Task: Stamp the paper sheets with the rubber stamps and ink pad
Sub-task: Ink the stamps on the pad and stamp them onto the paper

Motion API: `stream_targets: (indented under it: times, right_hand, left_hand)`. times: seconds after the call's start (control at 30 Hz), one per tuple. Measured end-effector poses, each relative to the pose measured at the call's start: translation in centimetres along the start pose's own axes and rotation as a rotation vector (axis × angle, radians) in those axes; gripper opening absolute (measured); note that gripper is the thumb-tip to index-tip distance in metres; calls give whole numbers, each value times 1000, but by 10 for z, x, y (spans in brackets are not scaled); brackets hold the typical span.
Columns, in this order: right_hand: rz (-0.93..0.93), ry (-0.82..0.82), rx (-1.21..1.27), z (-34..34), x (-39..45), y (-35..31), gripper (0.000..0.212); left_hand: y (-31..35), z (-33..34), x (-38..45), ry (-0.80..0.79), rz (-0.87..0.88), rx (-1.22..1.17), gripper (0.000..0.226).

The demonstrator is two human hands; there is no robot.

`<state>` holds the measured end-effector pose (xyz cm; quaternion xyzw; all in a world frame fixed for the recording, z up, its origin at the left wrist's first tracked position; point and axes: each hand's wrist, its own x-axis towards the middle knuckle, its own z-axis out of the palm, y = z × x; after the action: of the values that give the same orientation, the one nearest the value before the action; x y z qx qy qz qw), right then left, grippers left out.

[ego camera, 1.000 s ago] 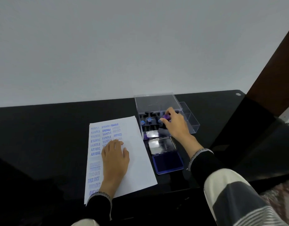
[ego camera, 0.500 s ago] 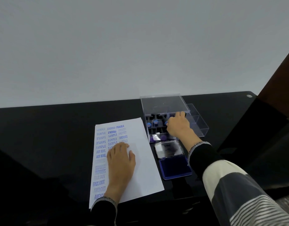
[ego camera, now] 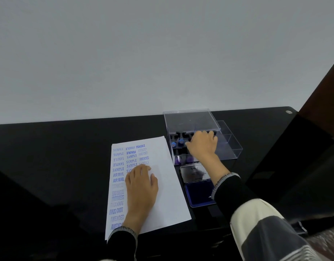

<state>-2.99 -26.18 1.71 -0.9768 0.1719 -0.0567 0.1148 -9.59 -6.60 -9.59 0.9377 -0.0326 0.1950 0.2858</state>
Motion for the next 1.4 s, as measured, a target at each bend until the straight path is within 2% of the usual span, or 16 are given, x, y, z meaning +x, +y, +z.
stream_targets:
  times: [0.07,0.17,0.37,0.47,0.57,0.63,0.73,0.9,1.1,1.23,1.3,1.4]
  right_hand:
    - [43,-85,-81,6,-2,-7,33]
    - [109,-142,-116,10,-5,-17,28]
    - [241,-157,18,8,-5,-20,34]
    - [292,-34,296,8,-7,-19,34]
    - [263,111,855,9,-15,-18,16]
    - [269,129,1156,4,-28,-18,9]
    - [274,77,1310,0,-44,-13,9]
    - [190,-100,1205,-2,-73,18,6]
    - [23,-143,745,-4,-109,69,10]
    - [-71,-244,569,-5,-114,80,11]
    - [-103,-290,485,-5,-113,78,9]
    - [-140,-323,397,-8,-109,74,8]
  left_hand:
    - [0,-1,0,-2,-8,-6,20]
    - [0,-1,0,-2,-16,-30,21]
    - [1,-2,1,-9,-16,-37,20]
    - [1,-2,1,-12,-25,-38,21]
    - [3,-3,1,-28,-31,-28,20]
    - [4,-5,2,-49,-38,-26,18]
    - [9,-12,3,-103,18,-35,11]
    - [17,-22,2,-150,144,-70,10]
    - [22,-24,2,-194,121,-47,16]
    - [31,-24,-12,-307,148,-246,17]
    - [36,-23,-20,-370,189,-319,22]
    - [43,-22,-28,-451,237,-265,44]
